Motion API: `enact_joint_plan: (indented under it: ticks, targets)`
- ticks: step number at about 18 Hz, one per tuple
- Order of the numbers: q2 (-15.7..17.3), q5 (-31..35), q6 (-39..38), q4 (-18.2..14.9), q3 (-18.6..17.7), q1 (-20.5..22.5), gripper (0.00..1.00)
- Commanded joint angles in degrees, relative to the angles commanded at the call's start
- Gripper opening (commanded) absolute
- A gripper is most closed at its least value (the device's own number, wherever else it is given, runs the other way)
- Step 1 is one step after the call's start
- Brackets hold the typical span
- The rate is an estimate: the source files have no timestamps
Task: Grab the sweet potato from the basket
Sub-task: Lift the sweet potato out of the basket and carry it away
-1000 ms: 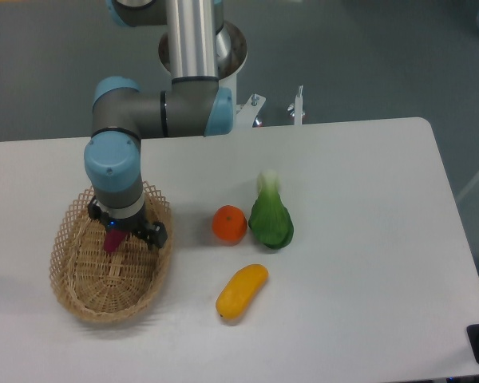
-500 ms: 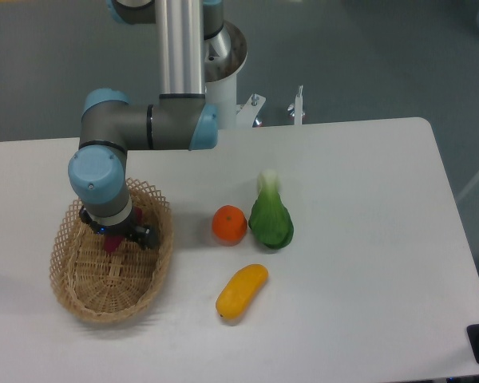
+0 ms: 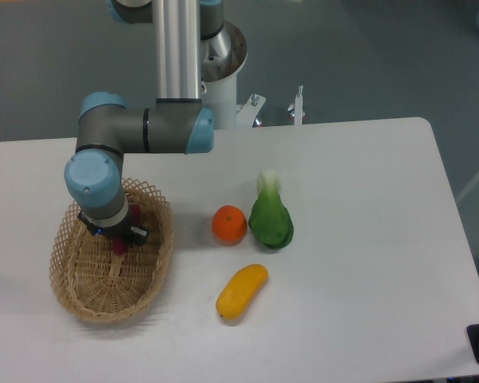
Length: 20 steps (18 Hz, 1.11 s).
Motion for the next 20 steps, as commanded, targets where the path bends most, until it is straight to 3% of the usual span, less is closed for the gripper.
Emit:
enact_joint_plan:
  ticks: [5,9,16,20]
  targets:
    - [3.0,-1.3,0.0,-0.3,1.2,2.6,0.06]
    - [3.5,-1.7,0.1,-0.4,4.4,5.7,0.06]
    - [4.8,-1.3,1.7,-0.5,8.1,13.6,0.06]
    - [4.8,-1.1,7.6,-0.5,8.2,19.0,0.06]
